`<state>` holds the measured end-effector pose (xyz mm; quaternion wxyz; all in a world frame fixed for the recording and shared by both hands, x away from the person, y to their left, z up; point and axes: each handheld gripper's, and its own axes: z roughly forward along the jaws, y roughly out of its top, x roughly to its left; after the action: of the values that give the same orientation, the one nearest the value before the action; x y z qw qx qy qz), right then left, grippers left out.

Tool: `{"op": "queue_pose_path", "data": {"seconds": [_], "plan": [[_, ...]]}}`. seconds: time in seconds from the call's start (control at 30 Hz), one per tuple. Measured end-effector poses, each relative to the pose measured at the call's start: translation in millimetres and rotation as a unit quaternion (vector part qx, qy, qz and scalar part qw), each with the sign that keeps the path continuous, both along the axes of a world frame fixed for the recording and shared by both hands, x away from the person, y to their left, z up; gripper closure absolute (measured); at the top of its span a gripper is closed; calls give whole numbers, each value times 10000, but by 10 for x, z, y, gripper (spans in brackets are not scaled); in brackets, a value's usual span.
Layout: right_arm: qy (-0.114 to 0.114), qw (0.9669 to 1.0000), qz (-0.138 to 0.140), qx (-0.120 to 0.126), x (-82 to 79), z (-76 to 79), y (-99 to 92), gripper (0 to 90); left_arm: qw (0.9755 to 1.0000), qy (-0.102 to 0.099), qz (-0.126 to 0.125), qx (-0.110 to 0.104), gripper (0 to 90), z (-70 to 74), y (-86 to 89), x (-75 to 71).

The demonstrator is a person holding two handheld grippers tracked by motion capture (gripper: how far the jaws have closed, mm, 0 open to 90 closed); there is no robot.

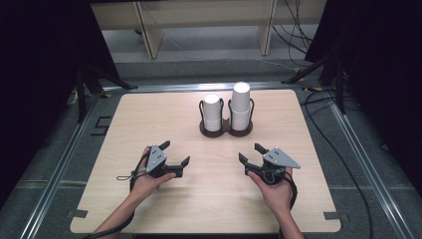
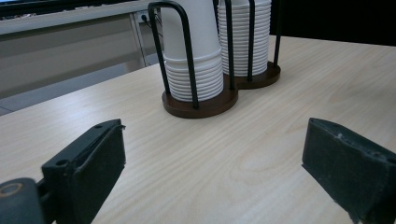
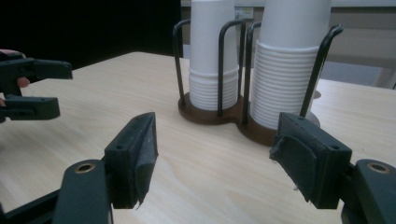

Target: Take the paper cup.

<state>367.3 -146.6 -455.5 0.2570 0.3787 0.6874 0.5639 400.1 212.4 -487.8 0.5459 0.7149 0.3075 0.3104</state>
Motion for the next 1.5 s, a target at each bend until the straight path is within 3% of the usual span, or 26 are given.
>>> {"op": "queue_pose_path", "data": {"seconds": [0.07, 0.1, 0.17, 0.2, 0.27, 0.37, 0.4, 0.43, 0.6, 0.63, 0.73, 0.77, 0.83, 0.87, 0.97, 1.0, 1.1, 1.13, 1.23, 1.5], "plan": [[-102, 9997, -40, -212, 66, 58, 13, 308, 10000, 18, -15, 7, 71, 14, -43, 90], [-27, 9999, 3, -142, 94, 82, 40, 309, 10000, 27, -21, 33, 76, 26, -61, 137], [-162, 9997, 6, -163, 170, 132, 75, 311, 10000, 42, -53, -3, 88, 41, -98, 223], [-77, 10000, 47, -33, 191, 146, 105, 312, 9999, 64, -86, 1, 98, 53, -120, 281], [-171, 9997, -11, -181, 259, 203, 133, 314, 9999, 39, -110, 17, 110, 66, -157, 368], [-93, 9999, 65, -130, 366, 264, 227, 317, 9998, 96, -116, 113, 123, 93, -196, 465], [-232, 9995, 55, -202, 414, 283, 242, 318, 9998, 92, -118, 118, 128, 96, -214, 499], [-176, 9997, 110, -89, 450, 297, 285, 319, 9998, 115, -120, 118, 133, 98, -232, 534], [-335, 9992, 113, -211, 678, 438, 451, 327, 9995, 244, -204, 74, 141, 116, -337, 727], [-277, 9993, 201, -115, 728, 456, 505, 328, 9994, 281, -179, 80, 141, 116, -355, 772], [-251, 9992, 181, -265, 887, 512, 619, 331, 9992, 325, -193, 125, 145, 98, -420, 905], [-208, 9995, 178, -179, 943, 517, 667, 331, 9990, 369, -201, 126, 147, 88, -444, 940], [-356, 9988, 135, -309, 1059, 540, 738, 331, 9988, 416, -185, 155, 151, 68, -475, 1002], [-221, 9994, 125, -256, 1079, 546, 782, 331, 9987, 447, -187, 180, 155, 54, -492, 1042], [-189, 9993, 110, -292, 1220, 554, 904, 331, 9980, 597, -181, 21, 165, 27, -531, 1114], [-312, 9984, 79, -461, 1286, 559, 935, 330, 9979, 616, -176, -6, 166, 22, -538, 1129], [-251, 9989, -35, -398, 1396, 556, 1022, 324, 9978, 643, -157, 53, 175, -5, -563, 1169], [-273, 9987, -22, -427, 1424, 559, 1035, 322, 9971, 749, -115, 12, 175, -17, -579, 1165], [-254, 9976, -174, -613, 1516, 556, 1069, 309, 9974, 702, -148, 114, 182, -20, -611, 1199], [-45, 9972, -350, -666, 1662, 508, 1152, 290, 9971, 723, -157, 159, 189, -7, -704, 1292]]}}
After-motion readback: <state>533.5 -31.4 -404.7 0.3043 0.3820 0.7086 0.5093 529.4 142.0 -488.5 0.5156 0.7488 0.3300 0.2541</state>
